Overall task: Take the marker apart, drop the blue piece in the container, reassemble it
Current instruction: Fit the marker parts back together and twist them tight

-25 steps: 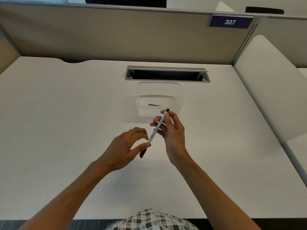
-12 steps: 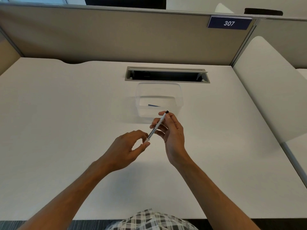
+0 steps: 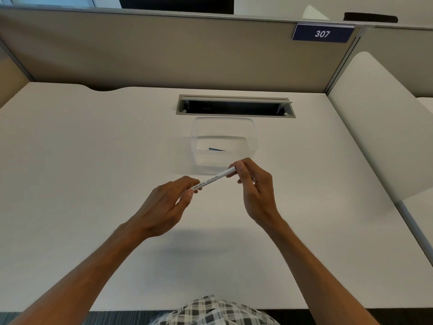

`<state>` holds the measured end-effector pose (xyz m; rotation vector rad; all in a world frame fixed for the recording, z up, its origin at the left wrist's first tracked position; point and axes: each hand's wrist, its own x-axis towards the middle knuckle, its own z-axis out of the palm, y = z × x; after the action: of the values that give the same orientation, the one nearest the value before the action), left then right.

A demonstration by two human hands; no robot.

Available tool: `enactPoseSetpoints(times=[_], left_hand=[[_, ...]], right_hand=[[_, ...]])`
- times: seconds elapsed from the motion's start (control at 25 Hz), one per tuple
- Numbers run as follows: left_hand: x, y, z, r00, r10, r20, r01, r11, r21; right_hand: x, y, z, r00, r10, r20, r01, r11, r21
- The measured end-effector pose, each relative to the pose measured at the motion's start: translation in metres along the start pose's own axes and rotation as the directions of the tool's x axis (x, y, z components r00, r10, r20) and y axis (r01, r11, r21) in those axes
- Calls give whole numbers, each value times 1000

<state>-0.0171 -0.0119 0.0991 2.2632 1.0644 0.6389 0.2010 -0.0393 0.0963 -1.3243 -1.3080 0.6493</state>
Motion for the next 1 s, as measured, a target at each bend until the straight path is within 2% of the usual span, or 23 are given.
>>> enactPoseSetpoints(times=[0.08, 0.16, 0.4, 0.56, 0.64, 0.72, 0.8, 0.92, 1.0], left_hand=[[0, -1, -6, 1000, 17, 2, -17, 999, 28], [2, 0, -11, 999, 47, -3, -46, 997, 61], [11, 0, -25, 984, 180, -16, -174, 967, 186], [14, 1, -32, 970, 241, -11, -224, 919, 325], [14, 1, -35, 959, 282, -14, -247, 861, 444], [13, 0, -34, 953, 301, -14, -256, 834, 488], [12, -1, -30, 956, 293, -23, -249, 849, 467], [11, -1, -21, 972, 227, -55, -192, 912, 361], [10, 0, -13, 979, 182, -89, -148, 942, 301]], right_hand=[[1, 2, -6, 997, -63, 44, 68, 990, -120], [1, 3, -9, 993, -77, 88, 92, 981, -170], [2, -3, -10, 985, -48, 167, 69, 990, -122], [2, -5, -8, 974, 57, 217, -41, 996, -77], [2, -5, -7, 958, 126, 257, -129, 992, -6], [2, -5, -6, 946, 174, 274, -201, 977, 76], [0, -5, -2, 953, 202, 225, -236, 962, 138], [-2, -6, 7, 979, 194, 59, -201, 967, 159], [-3, -8, 13, 975, 222, 5, -215, 940, 265]])
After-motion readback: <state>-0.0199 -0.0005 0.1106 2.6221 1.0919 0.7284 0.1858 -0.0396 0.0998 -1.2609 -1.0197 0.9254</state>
